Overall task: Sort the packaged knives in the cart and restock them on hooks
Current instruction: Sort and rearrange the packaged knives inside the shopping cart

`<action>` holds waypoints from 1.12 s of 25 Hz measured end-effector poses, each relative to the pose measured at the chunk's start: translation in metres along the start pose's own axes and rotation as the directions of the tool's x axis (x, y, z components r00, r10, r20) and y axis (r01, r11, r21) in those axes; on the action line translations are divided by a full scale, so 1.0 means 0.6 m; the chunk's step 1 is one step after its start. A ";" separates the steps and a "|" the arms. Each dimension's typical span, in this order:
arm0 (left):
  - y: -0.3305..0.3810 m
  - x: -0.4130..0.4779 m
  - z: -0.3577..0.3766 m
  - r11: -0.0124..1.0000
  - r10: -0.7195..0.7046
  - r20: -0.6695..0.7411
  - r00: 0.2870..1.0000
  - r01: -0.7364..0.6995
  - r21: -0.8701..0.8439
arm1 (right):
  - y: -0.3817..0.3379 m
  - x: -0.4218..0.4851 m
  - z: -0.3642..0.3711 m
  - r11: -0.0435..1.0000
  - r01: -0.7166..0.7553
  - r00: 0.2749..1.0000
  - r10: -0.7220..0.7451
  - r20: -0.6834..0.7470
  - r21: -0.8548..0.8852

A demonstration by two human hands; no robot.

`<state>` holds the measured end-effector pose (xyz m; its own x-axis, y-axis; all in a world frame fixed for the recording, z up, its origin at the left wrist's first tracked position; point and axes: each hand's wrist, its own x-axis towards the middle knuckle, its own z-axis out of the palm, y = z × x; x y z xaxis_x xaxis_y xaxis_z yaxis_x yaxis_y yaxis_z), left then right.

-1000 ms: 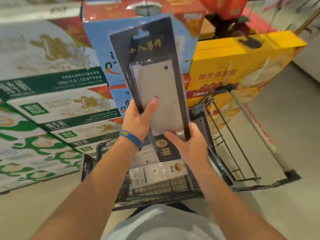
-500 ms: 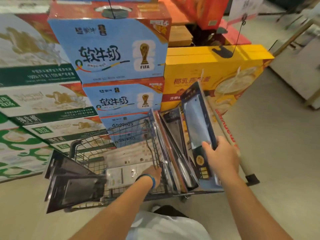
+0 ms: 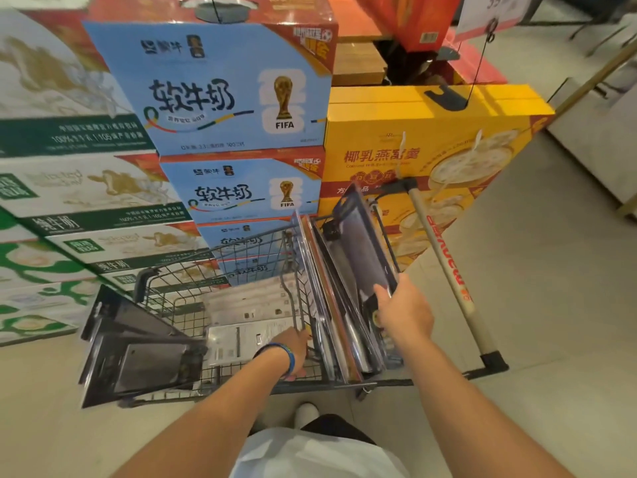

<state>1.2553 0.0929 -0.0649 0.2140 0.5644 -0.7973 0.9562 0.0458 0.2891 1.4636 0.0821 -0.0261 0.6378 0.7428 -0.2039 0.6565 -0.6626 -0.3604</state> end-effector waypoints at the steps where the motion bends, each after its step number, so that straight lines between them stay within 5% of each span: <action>1: -0.001 0.004 0.000 1.000 0.006 0.014 1.000 -0.006 0.024 | -0.006 0.000 0.005 0.999 -0.014 1.000 0.014 0.003 0.053; 5: -0.001 0.004 -0.009 0.973 0.051 0.068 0.996 -0.065 0.220 | -0.026 0.003 0.031 0.997 -0.048 0.987 0.038 0.154 0.067; 12: -0.009 0.008 -0.010 0.979 0.065 0.053 0.996 -0.074 0.188 | 0.013 0.023 0.011 0.993 -0.094 0.951 0.109 0.288 -0.066; 17: -0.015 0.006 -0.014 0.971 0.107 0.042 0.993 -0.113 0.209 | 0.018 0.003 0.006 0.994 0.014 0.971 0.012 0.239 -0.105; 23: -0.020 0.007 -0.036 0.881 0.142 0.217 0.966 -0.223 0.417 | 0.011 -0.050 0.024 0.996 0.088 0.991 -0.087 0.101 -0.007; 28: -0.030 0.024 -0.023 0.868 0.264 0.183 0.947 -0.316 0.383 | -0.011 0.011 0.011 0.974 -0.125 0.930 0.181 0.320 -0.188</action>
<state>1.2384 0.1118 -0.0744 0.4917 0.3955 -0.7758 0.8389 -0.4540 0.3003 1.4609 0.0924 -0.0308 0.5833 0.6011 -0.5463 0.6352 -0.7567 -0.1545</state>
